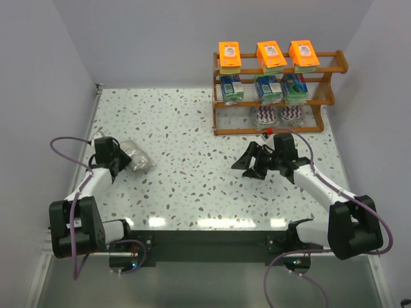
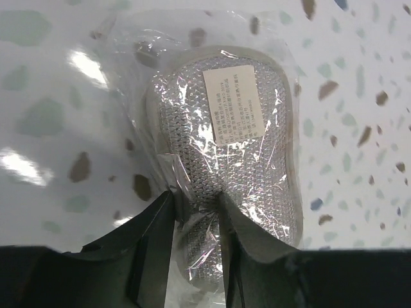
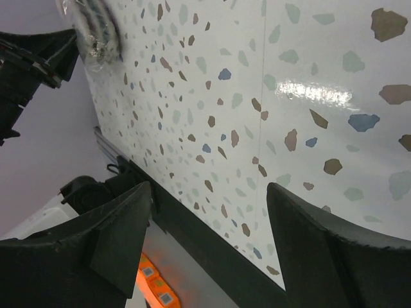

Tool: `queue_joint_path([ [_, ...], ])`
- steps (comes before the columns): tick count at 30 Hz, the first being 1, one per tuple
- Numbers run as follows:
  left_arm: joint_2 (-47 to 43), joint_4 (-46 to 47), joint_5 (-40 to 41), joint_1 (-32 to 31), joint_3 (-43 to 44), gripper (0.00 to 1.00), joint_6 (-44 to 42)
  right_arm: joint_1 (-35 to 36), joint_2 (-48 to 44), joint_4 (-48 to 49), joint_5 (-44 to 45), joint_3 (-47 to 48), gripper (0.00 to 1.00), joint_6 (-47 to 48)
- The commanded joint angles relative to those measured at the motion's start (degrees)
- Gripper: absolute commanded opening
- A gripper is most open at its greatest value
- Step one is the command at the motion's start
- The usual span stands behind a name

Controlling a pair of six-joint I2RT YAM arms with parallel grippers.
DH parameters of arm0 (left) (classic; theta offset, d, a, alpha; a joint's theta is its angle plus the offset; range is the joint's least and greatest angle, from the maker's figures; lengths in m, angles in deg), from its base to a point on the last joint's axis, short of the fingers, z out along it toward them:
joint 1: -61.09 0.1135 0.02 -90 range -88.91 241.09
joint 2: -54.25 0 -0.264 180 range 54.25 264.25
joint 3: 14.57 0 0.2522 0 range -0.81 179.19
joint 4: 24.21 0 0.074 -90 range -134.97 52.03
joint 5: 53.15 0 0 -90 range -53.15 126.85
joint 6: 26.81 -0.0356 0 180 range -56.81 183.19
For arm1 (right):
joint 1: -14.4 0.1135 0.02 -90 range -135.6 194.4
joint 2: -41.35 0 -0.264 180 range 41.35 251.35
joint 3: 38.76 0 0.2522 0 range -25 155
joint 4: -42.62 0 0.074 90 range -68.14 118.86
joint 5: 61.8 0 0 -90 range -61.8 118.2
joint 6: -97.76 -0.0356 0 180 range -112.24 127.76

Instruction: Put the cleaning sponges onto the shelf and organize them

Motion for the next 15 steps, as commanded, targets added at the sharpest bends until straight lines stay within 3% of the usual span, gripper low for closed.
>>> queue_joint_path([
  [1, 0.6, -0.1, -6.5, -5.7, -4.7, 0.36, 3.4, 1.7, 0.3, 0.8, 0.1, 2.0, 0.76, 0.7],
  [15, 1.8, 6.5, -7.0, -33.9, -5.3, 0.29, 25.1, 12.8, 6.8, 9.5, 5.8, 4.7, 0.77, -9.5],
])
